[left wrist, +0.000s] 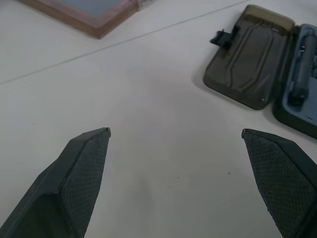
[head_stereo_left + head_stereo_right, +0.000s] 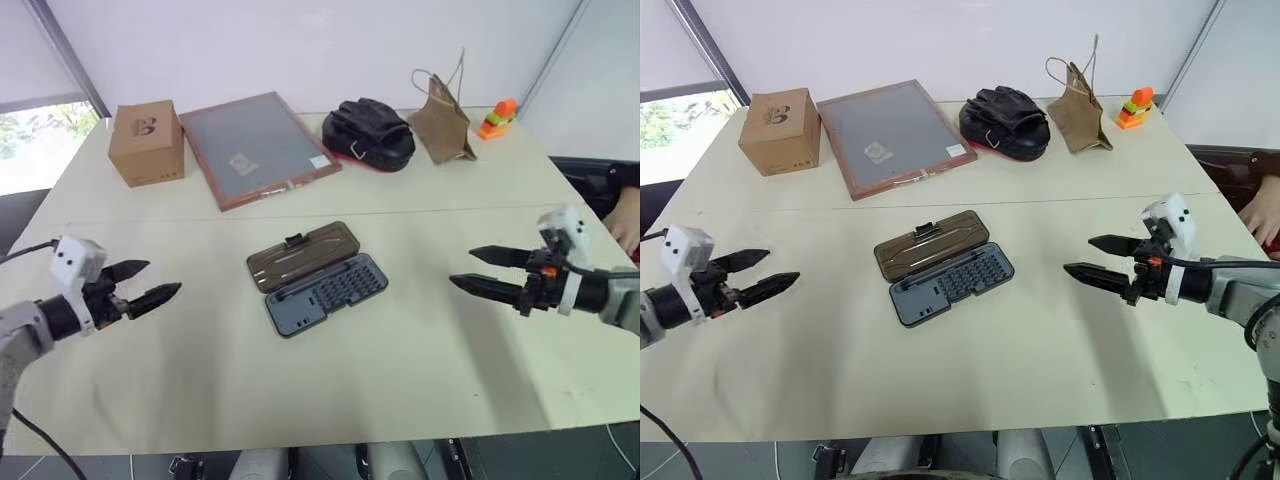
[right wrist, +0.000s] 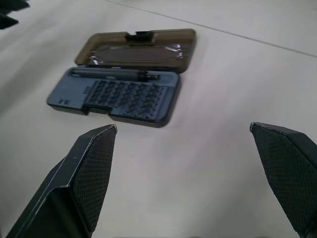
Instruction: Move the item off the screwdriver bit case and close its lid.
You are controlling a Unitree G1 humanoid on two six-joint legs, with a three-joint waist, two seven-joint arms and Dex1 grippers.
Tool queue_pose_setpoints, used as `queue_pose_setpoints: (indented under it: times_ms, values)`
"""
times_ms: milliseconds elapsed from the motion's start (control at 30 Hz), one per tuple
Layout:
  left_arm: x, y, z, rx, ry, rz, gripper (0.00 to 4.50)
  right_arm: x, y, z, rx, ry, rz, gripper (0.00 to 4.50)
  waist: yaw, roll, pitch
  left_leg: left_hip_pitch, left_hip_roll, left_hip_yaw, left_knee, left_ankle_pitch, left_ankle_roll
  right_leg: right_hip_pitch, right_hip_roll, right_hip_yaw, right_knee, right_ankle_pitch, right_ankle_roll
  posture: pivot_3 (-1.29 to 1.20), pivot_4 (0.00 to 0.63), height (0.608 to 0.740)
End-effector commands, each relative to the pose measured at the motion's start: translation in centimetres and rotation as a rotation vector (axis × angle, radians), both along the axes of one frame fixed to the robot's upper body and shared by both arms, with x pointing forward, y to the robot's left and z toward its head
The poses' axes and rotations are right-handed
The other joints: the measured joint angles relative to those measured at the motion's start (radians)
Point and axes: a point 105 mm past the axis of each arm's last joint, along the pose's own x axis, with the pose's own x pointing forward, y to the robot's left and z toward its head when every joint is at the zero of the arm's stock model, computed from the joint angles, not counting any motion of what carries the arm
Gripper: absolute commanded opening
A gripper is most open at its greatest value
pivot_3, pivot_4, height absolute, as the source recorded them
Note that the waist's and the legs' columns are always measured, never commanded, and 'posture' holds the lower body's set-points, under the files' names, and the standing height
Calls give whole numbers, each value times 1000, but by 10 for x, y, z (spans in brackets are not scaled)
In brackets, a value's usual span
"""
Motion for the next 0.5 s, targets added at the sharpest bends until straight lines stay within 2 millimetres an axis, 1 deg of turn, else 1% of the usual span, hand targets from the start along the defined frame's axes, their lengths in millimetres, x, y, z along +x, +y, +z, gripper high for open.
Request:
queue_pose_setpoints:
  times_ms: [33,133,367,433,500]
  values:
    - [-2,-3,9,-15,-29,-17,4449,-1,14,10,11,-47,40,4500,1,0,1,-1,0,0,0,0,0,0,0,0,0,0,0,0,150,740]
    - [1,-6,11,-63,-50,1,4449,0,19,9,21,-51,43,4500,2,0,1,-2,0,0,-1,0,0,-1,-1,0,-2,2,3,0,150,740]
    - [0,-10,5,-37,-38,-3,4449,5,24,6,7,-80,25,4500,4,-1,1,-6,-1,0,-1,-1,0,-4,-2,0,-2,2,2,0,150,740]
    - [0,-10,5,-36,-39,-2,4449,1,26,-1,17,-3,48,4500,4,-1,1,-6,-1,0,-1,-1,0,-4,-3,0,-3,2,2,0,150,740]
    - [1,-10,4,-33,-39,-1,4449,-1,27,-2,19,16,54,4500,4,-1,1,-6,-1,0,-1,-1,0,-4,-3,0,-3,2,2,0,150,740]
